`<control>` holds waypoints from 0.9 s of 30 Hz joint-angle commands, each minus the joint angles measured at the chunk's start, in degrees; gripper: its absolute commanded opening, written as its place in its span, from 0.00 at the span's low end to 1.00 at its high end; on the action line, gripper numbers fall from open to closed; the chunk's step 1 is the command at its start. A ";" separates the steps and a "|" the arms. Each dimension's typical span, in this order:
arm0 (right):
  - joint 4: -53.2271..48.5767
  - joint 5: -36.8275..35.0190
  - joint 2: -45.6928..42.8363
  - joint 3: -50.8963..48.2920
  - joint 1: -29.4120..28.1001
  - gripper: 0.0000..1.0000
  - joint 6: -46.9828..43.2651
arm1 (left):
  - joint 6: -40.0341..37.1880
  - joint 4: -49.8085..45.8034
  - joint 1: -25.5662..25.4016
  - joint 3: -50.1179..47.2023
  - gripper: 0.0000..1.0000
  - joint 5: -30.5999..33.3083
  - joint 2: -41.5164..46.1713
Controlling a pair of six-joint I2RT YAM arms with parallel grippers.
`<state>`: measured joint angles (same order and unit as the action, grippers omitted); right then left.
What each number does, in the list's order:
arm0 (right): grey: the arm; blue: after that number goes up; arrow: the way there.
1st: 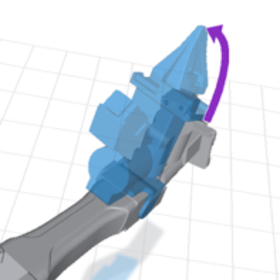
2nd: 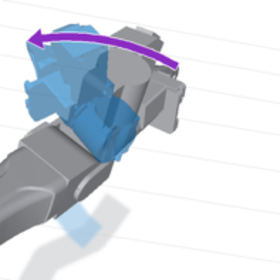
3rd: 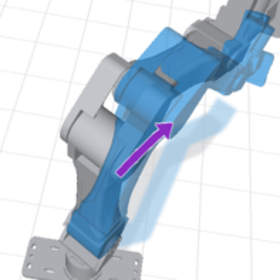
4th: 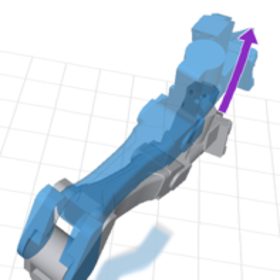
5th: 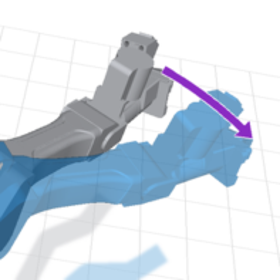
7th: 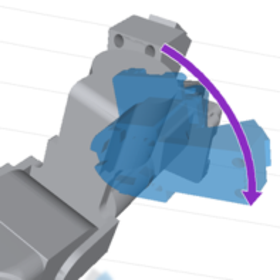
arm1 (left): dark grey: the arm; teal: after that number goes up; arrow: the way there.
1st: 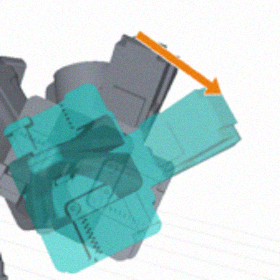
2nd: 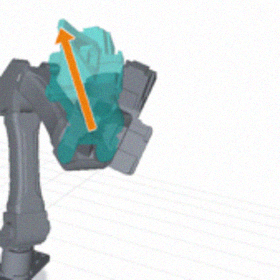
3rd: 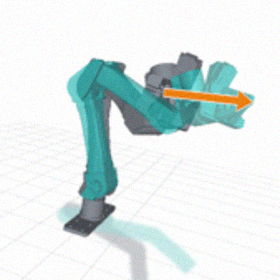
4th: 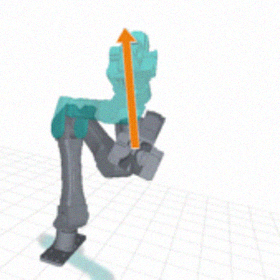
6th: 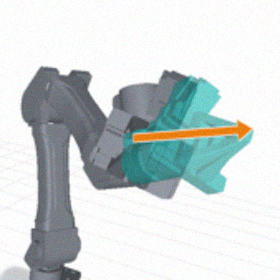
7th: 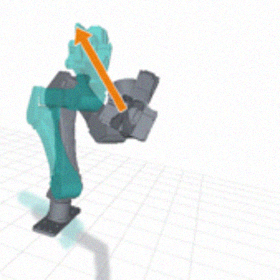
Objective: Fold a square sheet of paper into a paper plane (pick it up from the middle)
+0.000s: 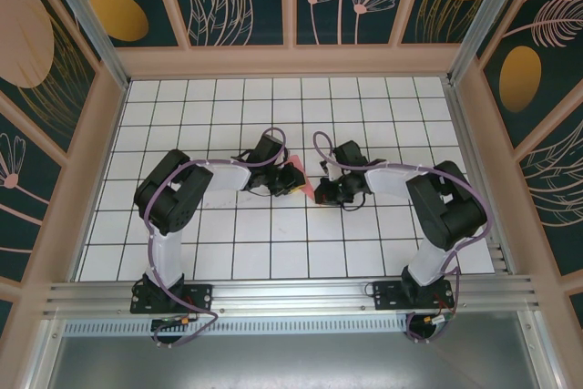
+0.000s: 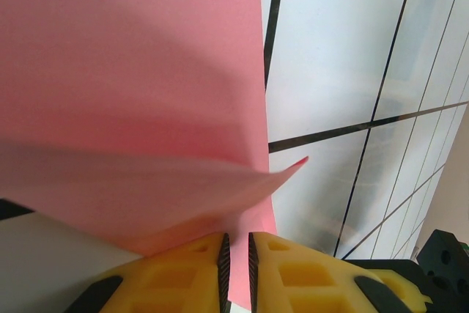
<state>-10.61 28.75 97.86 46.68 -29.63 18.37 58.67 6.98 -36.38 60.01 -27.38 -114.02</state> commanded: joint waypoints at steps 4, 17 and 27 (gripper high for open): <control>-9.97 -2.30 -3.10 -3.71 1.32 0.02 0.78 | -2.32 -6.37 0.80 -1.08 0.20 10.28 -5.04; 1.62 5.10 -2.86 3.46 -0.03 0.01 5.99 | -2.51 -6.20 0.79 -0.03 0.20 9.18 -4.37; 2.90 2.51 4.86 5.03 0.00 0.00 6.33 | -2.92 -5.31 0.85 0.43 0.19 7.88 -3.35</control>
<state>-8.01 32.40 101.41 51.51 -29.80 24.38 57.91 6.15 -36.45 60.84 -26.72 -114.17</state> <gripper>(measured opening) 0.065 0.192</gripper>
